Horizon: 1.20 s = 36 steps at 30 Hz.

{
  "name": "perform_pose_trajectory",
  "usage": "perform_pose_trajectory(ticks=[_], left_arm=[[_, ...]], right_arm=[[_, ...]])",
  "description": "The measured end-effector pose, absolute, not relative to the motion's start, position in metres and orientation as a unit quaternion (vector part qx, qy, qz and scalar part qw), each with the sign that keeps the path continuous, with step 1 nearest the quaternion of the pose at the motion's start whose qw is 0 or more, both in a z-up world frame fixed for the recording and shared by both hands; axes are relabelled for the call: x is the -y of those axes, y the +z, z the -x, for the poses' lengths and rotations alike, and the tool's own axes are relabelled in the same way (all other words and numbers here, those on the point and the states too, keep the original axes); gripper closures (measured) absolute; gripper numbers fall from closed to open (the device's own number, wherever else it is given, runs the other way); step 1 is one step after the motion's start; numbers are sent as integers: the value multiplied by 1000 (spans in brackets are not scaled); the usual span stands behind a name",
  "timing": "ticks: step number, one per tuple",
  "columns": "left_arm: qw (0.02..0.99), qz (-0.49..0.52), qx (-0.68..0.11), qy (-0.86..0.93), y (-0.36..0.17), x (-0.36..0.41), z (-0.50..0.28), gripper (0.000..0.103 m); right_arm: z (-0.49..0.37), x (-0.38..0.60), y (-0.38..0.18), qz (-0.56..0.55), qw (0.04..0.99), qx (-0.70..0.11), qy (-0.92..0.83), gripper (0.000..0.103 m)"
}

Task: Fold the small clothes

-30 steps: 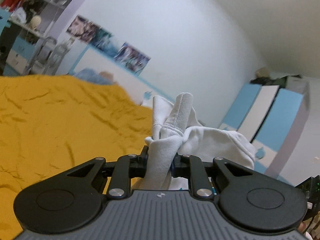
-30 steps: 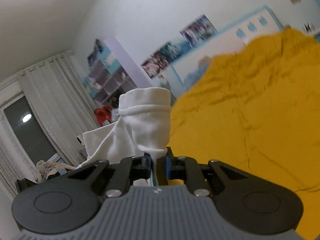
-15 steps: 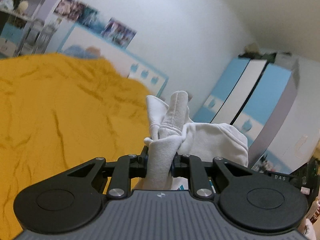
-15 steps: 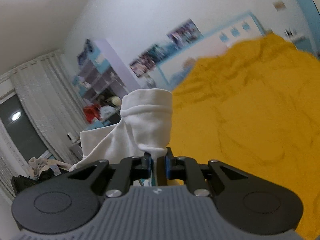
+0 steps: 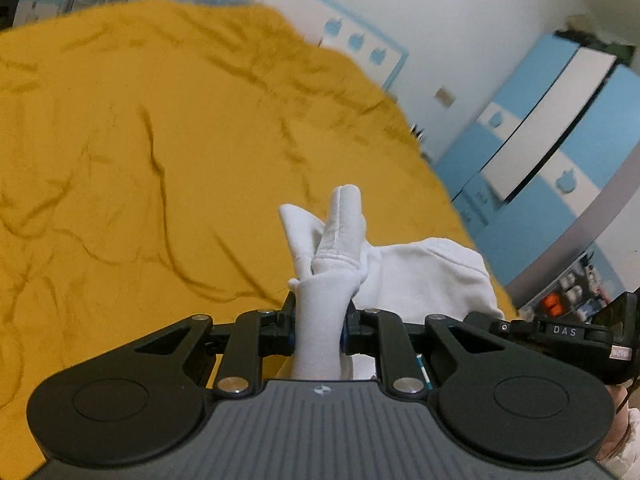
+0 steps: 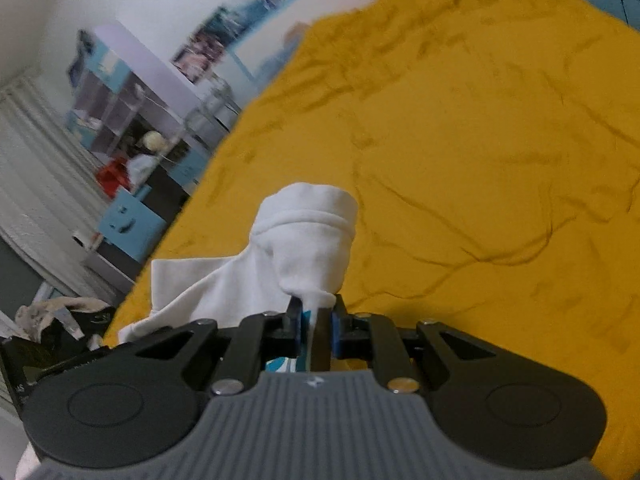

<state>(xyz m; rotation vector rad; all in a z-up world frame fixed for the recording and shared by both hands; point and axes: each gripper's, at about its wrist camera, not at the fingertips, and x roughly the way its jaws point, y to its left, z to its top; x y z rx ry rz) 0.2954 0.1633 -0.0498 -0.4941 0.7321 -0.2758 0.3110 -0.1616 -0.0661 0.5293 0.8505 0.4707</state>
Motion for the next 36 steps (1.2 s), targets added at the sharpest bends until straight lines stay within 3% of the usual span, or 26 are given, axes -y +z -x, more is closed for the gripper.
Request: perform_pose_trajectory(ticks=[5, 11, 21, 27, 36], left_arm=[[880, 235, -398, -107, -82, -167, -320, 80], [884, 229, -403, -61, -85, -187, -316, 71], [906, 176, -369, -109, -58, -156, -277, 71], [891, 152, -421, -75, -93, -151, -271, 83], [909, 148, -379, -88, -44, -142, -230, 80]], right_arm=[[-340, 158, -104, -241, 845, -440, 184, 87], [-345, 159, -101, -184, 872, -428, 149, 86], [-285, 135, -71, -110, 878, -409, 224, 93], [-277, 143, -111, -106, 870, -452, 164, 99], [-229, 157, -78, -117, 879, -428, 176, 93]])
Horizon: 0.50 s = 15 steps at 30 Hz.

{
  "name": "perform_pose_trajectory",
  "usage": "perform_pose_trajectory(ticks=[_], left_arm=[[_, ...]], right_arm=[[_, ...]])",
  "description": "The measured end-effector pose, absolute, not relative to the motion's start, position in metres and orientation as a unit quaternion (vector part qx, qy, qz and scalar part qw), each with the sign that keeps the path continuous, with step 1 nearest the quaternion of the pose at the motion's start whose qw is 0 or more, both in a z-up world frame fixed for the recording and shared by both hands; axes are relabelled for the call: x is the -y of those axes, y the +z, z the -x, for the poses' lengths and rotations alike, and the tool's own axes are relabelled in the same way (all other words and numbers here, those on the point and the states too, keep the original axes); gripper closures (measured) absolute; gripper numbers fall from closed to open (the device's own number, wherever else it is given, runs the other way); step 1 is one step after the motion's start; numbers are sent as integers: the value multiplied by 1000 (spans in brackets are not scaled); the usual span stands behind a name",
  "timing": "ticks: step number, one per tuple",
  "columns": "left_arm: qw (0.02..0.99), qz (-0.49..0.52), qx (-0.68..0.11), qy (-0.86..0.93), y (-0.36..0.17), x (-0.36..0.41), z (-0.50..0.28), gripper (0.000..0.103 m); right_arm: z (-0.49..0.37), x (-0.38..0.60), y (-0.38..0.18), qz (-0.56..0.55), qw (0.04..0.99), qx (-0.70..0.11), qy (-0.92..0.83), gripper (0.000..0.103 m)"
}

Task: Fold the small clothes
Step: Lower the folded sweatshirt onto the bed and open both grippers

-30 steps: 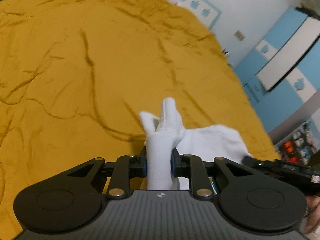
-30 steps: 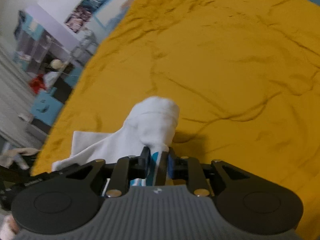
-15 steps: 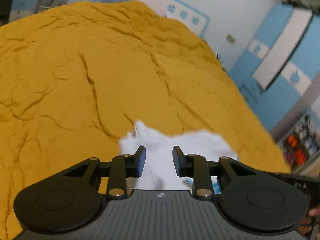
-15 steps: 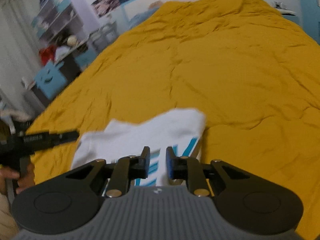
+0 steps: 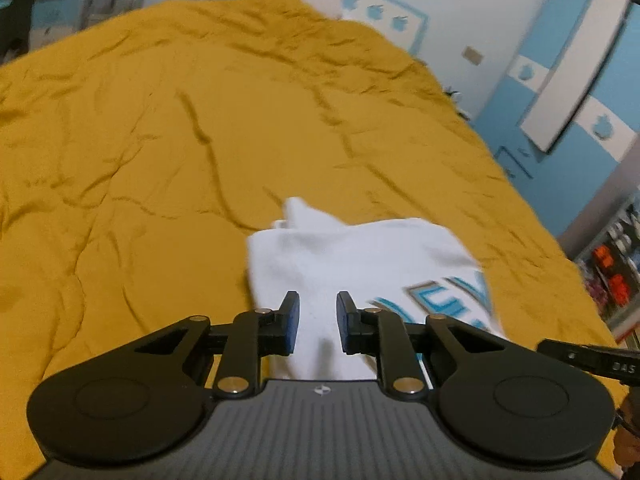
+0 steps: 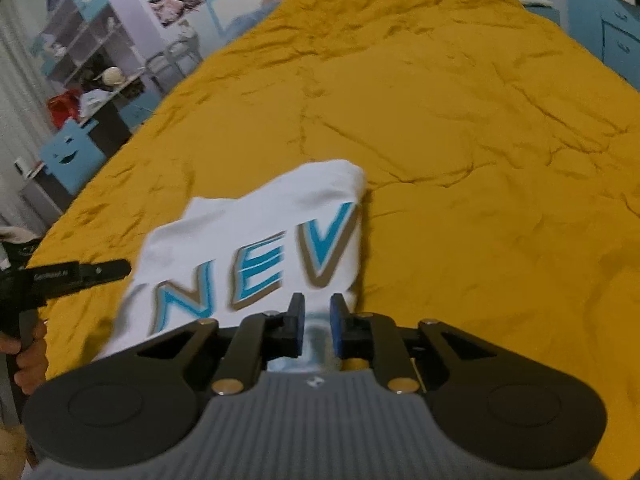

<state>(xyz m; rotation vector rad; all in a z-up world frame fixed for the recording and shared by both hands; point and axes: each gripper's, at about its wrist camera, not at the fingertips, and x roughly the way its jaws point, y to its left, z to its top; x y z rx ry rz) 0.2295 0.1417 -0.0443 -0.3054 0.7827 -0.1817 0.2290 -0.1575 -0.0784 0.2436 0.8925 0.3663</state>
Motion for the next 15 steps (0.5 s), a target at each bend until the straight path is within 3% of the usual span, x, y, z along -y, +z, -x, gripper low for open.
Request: perform_pose_trajectory(ticks=[7, 15], left_arm=[[912, 89, -380, -125, -35, -105, -167, 79], [909, 70, -397, -104, -66, -102, -123, 80]], right_arm=[[-160, 133, -56, -52, 885, -410, 213, 86], [-103, 127, -82, 8, 890, -408, 202, 86]])
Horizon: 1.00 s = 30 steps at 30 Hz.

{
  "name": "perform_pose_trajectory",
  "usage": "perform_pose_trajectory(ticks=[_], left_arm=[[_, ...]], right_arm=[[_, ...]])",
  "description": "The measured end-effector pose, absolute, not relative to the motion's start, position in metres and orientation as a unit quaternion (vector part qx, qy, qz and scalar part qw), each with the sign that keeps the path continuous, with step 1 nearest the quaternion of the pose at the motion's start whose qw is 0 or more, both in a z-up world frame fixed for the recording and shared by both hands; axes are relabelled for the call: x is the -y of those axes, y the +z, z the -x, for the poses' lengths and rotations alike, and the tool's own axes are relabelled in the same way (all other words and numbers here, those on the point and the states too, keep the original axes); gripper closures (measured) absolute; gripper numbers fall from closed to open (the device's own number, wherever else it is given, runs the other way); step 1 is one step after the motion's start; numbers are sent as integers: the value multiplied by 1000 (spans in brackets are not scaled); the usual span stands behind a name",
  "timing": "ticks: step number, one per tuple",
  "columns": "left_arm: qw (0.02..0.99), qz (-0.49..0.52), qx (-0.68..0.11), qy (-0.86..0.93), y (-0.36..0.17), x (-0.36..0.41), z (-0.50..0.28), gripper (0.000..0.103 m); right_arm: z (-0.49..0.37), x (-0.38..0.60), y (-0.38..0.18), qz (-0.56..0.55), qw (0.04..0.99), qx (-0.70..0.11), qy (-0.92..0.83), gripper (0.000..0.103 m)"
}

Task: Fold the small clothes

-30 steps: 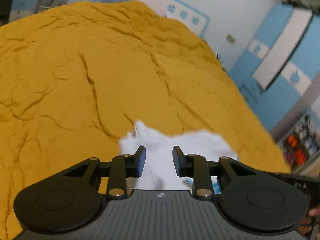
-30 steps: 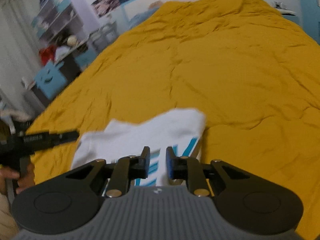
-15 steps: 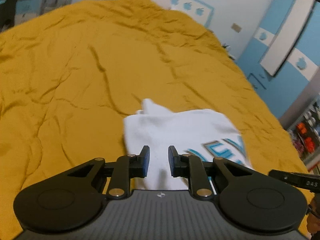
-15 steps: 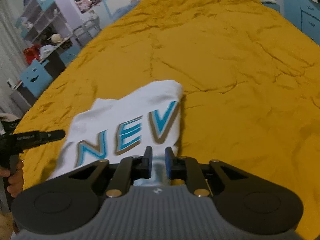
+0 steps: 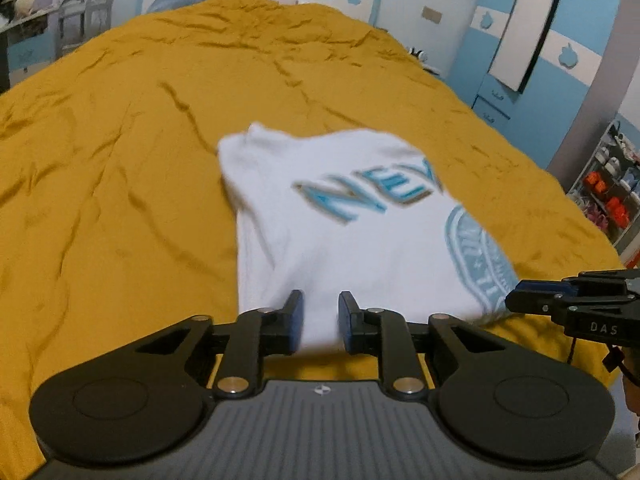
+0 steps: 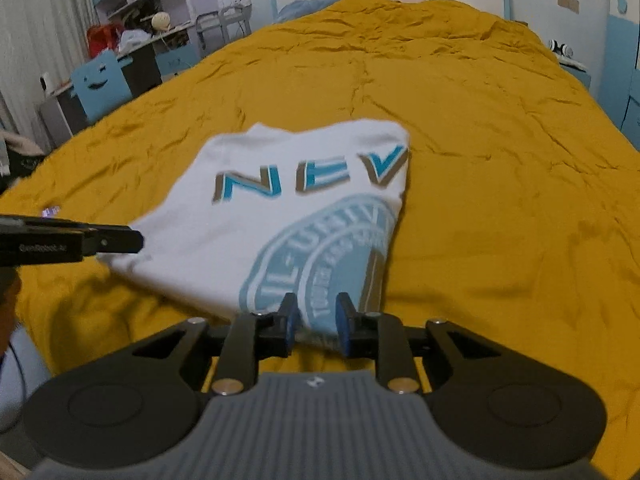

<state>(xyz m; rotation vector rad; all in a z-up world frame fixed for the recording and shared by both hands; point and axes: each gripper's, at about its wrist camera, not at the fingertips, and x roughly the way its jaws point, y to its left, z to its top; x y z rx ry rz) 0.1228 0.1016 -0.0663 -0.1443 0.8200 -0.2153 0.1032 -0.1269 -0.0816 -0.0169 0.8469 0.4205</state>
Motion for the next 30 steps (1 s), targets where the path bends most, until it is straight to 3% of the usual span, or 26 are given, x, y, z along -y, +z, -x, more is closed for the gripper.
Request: perform_pose_trajectory(ticks=[6, 12, 17, 20, 22, 26, 28, 30], left_arm=[[909, 66, -400, -95, -105, -107, -117, 91], [913, 60, -394, -86, -117, -106, -119, 92], [917, 25, -392, -78, -102, -96, -114, 91], [924, 10, -374, -75, -82, -87, -107, 69], [935, 4, -346, -81, -64, -82, -100, 52], [960, -17, -263, -97, -17, -72, -91, 31], [970, -13, -223, -91, 5, -72, -89, 14], [980, -3, -186, -68, 25, -72, -87, 6]], right_arm=[[-106, 129, -120, -5, 885, -422, 199, 89], [-112, 131, -149, -13, 880, -428, 204, 92], [-115, 127, -140, -3, 878, -434, 200, 90], [-116, 123, -125, -1, 878, -436, 199, 79], [-114, 123, -110, -15, 878, -430, 210, 57], [-105, 121, -66, -3, 902, -373, 216, 46], [-99, 123, -41, 3, 918, -335, 212, 35], [-92, 126, -15, 3, 934, -292, 205, 26]])
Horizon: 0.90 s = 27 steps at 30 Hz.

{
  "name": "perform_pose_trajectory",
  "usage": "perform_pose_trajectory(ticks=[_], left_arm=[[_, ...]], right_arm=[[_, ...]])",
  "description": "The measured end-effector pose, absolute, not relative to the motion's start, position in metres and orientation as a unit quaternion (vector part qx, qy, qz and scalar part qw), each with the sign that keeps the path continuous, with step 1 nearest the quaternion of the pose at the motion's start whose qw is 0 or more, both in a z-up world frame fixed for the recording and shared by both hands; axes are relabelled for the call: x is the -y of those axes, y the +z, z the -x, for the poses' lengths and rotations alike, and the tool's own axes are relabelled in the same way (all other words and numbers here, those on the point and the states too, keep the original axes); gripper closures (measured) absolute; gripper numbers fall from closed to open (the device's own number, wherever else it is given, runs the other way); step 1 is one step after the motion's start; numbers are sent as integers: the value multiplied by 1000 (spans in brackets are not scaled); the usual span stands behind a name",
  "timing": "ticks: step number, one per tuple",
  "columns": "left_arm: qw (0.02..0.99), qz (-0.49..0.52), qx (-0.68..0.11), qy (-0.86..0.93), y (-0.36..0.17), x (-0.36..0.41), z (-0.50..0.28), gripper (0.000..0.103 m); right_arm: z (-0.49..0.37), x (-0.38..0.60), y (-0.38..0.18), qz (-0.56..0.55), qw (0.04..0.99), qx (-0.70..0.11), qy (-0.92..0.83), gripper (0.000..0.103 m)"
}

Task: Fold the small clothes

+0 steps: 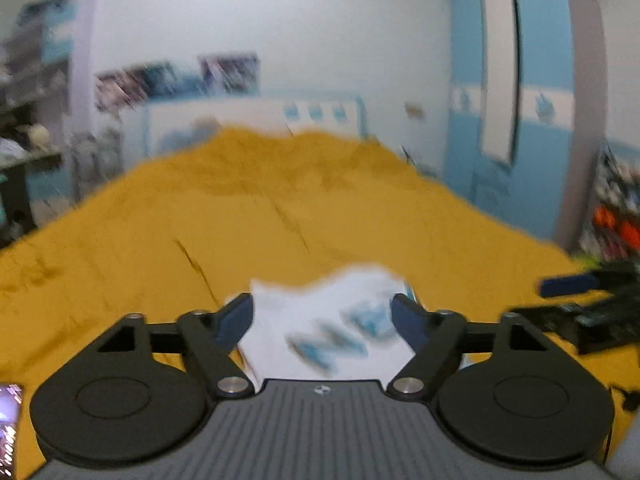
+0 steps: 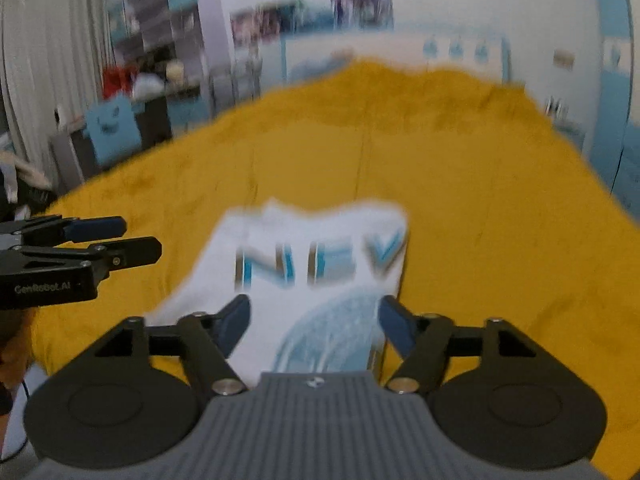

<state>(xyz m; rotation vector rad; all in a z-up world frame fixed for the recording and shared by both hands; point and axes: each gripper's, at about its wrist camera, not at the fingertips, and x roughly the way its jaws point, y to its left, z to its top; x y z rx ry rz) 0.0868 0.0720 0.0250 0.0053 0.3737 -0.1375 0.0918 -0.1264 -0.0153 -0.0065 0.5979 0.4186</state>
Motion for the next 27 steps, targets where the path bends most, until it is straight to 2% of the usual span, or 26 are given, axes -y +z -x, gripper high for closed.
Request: perform_pose_trajectory(ticks=[1, 2, 5, 8, 13, 27], left_arm=[[985, 2, -163, -51, 34, -72, -83, 2], [990, 2, -135, -29, 43, -70, -77, 0], [999, -18, -39, 23, 59, -60, -53, 0], [998, -32, 3, 47, 67, -50, -31, 0], [999, -23, -12, 43, 69, -43, -8, 0], [987, -5, -148, 60, 32, -38, 8, 0]], right_arm=[[-87, 128, -4, 3, 941, -273, 202, 21], [-82, 130, 6, 1, 946, -252, 206, 21], [-64, 135, 30, -8, 954, -200, 223, 21], [-47, 132, 40, -7, 965, -167, 203, 21], [-14, 125, 39, 16, 978, -133, 161, 21], [51, 123, 4, -16, 964, -224, 141, 21]])
